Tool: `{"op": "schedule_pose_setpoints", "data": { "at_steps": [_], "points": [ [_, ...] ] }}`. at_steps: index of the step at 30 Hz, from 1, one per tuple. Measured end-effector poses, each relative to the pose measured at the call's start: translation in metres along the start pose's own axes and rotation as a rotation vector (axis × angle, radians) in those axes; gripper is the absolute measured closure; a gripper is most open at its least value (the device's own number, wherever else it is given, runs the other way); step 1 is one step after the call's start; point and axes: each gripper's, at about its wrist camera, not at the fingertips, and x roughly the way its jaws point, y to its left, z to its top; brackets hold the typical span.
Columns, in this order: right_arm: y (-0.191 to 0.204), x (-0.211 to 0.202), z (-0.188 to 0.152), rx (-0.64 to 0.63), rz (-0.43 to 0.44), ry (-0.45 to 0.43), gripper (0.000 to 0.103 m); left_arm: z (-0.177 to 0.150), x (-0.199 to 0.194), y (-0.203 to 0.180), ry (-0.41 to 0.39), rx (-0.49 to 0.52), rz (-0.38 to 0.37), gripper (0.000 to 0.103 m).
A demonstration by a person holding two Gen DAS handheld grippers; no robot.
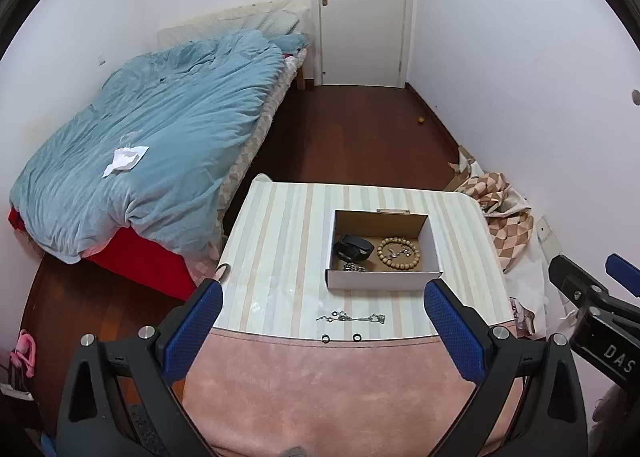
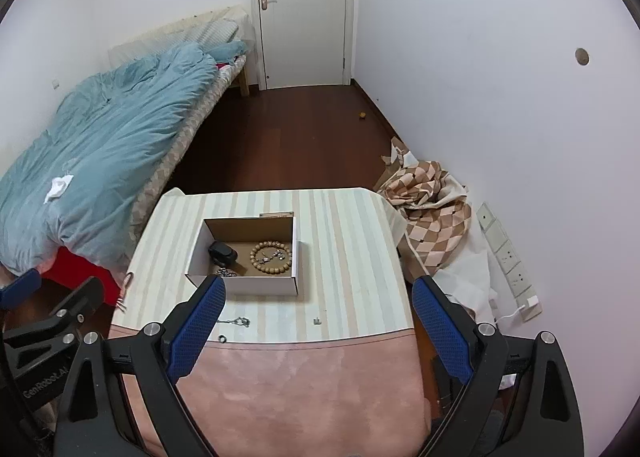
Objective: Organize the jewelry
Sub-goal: 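Lift both open tools away from the box, then grasp a small black ring with the left tool while the right tool grasps the small metal charm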
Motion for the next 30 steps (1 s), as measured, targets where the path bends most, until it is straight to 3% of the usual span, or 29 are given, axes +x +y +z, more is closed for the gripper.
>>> {"op": "schedule_pose_setpoints", "data": {
  "at_steps": [6, 13, 15, 17, 21, 23, 26, 30],
  "points": [
    [-0.011, 0.046, -0.017, 0.044, 0.028, 0.097, 0.007, -0.016, 0.036, 0.004, 0.007, -0.014, 0.099, 0.0],
    [-0.029, 0.13, -0.069, 0.107, 0.032, 0.251, 0.007, -0.064, 0.115, 0.024, 0.174, -0.028, 0.178, 0.0],
    [-0.033, 0.157, -0.085, 0.119, 0.046, 0.287, 0.014, -0.08, 0.135, 0.023, 0.226, -0.017, 0.186, 0.0],
    [-0.034, 0.185, -0.097, 0.118, 0.053, 0.328, 0.033, -0.094, 0.155, 0.021, 0.279, -0.001, 0.199, 0.0],
    [-0.03, 0.221, -0.104, 0.101, 0.06, 0.336, 0.037, -0.109, 0.187, 0.016, 0.346, 0.007, 0.217, 0.0],
    [-0.023, 0.24, -0.105, 0.066, 0.043, 0.334, 0.047, -0.112, 0.202, 0.016, 0.374, 0.007, 0.233, 0.0],
    [-0.016, 0.256, -0.104, 0.046, 0.038, 0.332, 0.05, -0.114, 0.213, 0.016, 0.391, 0.009, 0.238, 0.0],
    [-0.007, 0.27, -0.104, -0.008, 0.004, 0.306, 0.073, -0.112, 0.22, 0.012, 0.394, 0.026, 0.236, 0.0]
  ]
}}
